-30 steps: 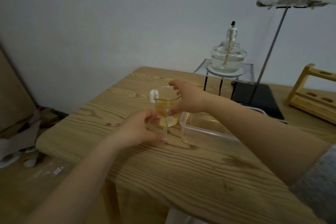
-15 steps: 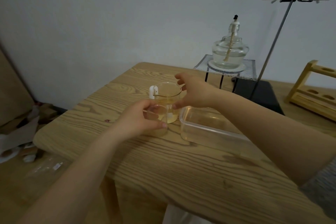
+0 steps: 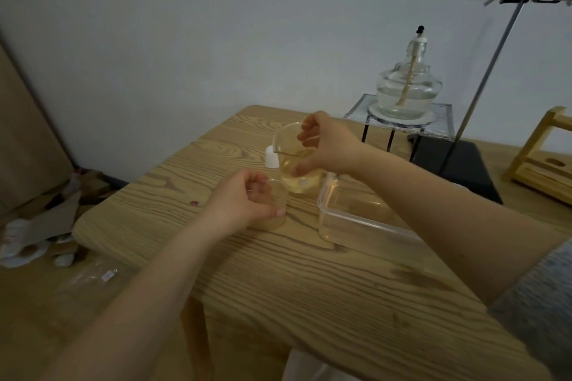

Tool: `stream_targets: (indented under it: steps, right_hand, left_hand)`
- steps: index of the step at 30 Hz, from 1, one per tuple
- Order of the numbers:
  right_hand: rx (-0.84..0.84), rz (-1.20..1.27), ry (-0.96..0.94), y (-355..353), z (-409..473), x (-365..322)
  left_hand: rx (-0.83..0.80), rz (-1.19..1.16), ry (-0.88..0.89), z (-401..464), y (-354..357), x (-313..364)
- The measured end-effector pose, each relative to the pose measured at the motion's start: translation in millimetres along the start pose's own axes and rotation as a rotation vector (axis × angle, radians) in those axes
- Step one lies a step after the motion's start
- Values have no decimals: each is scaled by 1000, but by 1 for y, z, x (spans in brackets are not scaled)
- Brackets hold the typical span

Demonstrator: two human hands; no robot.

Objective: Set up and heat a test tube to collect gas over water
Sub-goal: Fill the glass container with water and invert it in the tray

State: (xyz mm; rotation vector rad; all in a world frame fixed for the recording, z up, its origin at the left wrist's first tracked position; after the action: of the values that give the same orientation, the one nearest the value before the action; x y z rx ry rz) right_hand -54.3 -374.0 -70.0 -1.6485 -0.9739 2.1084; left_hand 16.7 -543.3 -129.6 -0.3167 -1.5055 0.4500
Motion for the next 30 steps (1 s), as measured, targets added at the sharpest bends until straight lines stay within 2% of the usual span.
stream_targets:
  steps: [12,30]
  right_hand:
    - [-37,-237,-167,-2,-6,-12]
    - [-14,-443,-305,8,-2,-16]
  left_hand:
    - [38,-173,-12,4,-1,0]
    - [54,-154,-12,2,5,0]
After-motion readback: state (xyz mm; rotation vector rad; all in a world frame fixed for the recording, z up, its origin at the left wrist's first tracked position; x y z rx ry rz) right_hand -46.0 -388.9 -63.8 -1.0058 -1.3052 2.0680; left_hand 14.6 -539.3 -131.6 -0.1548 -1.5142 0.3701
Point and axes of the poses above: each hand's wrist, its own z-axis towards the middle knuckle, its own y-axis out of the palm, x = y × z, the point moved 2 cm from there along z, towards the middle knuckle
